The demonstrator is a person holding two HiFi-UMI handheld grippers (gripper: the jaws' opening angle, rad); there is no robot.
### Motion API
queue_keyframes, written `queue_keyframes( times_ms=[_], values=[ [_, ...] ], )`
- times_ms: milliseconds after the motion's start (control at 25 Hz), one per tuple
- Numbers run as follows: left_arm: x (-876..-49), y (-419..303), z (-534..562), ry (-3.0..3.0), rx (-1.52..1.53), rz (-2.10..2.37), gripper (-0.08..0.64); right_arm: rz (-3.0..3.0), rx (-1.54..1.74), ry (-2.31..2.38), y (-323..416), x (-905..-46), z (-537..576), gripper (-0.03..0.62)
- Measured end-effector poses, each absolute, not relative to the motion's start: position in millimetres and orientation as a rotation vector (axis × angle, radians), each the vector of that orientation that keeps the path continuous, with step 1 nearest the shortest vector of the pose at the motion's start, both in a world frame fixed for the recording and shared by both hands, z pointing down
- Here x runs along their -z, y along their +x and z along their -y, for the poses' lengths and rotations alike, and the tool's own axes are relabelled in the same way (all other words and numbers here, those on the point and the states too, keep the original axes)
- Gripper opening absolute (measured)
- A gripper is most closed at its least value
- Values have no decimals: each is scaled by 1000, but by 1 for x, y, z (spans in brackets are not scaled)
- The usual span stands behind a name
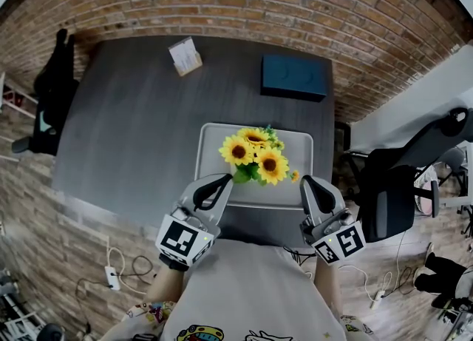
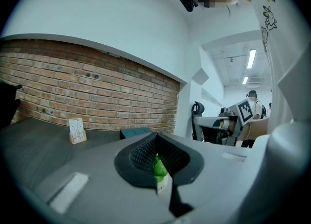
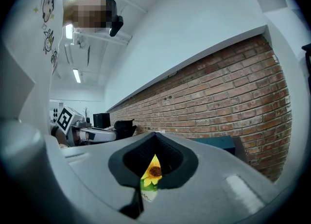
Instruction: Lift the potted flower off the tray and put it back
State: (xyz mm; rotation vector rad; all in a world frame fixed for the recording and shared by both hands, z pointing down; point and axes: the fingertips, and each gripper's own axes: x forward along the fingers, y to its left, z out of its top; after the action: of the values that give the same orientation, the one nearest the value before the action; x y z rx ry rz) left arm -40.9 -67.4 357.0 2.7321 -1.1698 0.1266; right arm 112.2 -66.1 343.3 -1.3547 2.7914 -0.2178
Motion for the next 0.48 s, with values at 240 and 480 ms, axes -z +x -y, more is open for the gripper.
queue_keyframes(
  times_ms=[240, 480],
  values=[
    [-358, -43, 65, 2726, -132, 1167, 10, -2788, 220, -1365, 112, -343, 66, 0],
    [-359, -44, 65, 2723, -131, 1165, 9, -2791, 224, -1367, 112, -344, 66, 1]
  ],
)
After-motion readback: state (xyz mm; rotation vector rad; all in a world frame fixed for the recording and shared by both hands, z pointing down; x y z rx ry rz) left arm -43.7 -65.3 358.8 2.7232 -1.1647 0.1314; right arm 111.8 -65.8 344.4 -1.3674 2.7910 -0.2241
